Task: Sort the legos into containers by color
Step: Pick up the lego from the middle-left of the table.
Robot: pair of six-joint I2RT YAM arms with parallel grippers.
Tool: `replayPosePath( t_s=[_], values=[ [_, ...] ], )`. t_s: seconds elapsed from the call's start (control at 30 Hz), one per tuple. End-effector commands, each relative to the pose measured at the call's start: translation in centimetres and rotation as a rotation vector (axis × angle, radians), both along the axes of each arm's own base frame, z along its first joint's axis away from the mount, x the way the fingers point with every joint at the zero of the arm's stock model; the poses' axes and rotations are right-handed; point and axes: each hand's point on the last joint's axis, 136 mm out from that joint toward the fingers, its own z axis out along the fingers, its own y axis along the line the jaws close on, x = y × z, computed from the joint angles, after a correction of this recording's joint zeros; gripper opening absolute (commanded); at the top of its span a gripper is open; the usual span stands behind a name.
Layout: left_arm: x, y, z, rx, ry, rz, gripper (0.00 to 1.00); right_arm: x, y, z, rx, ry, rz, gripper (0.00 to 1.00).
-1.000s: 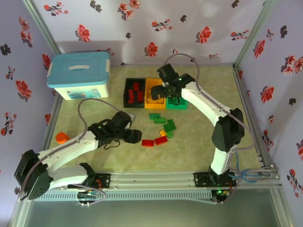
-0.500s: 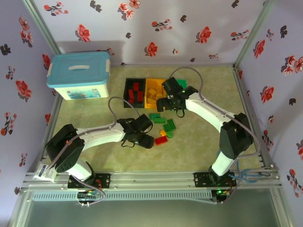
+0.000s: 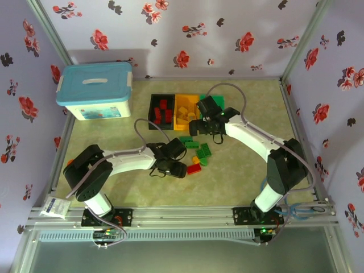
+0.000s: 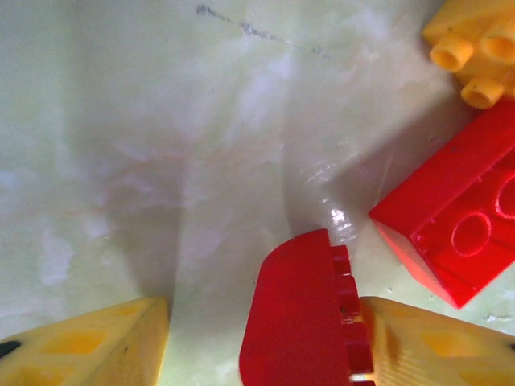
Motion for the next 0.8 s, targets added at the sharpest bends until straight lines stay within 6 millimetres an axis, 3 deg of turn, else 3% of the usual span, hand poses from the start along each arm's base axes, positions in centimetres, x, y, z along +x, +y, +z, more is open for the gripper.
replayPosePath(
  t_s=[0.0, 0.13, 0.53, 0.77],
  values=[
    [-0.4, 0.2, -1.4, 0.038, 0.041, 0.021, 0.56, 0.1, -0.5, 1.1, 0.017, -0.035, -0.024, 0.99],
    [-0.3, 0.2, -1.4, 0.044, 0.038, 0.024, 0.5, -0.1, -0.7, 0.7, 0.019, -0.033, -0.032, 0.99],
    [0.9, 0.5, 0.4, 0.07, -0.022, 0.019, 0.2, -0.6, -0.8, 0.0, 0.036, -0.019, -0.039, 0.99],
    [3.4, 2.0, 3.1, 0.047, -0.069, 0.083, 0.16, -1.3, -1.3, 0.3, 0.041, -0.024, -0.042, 0.99]
  ],
)
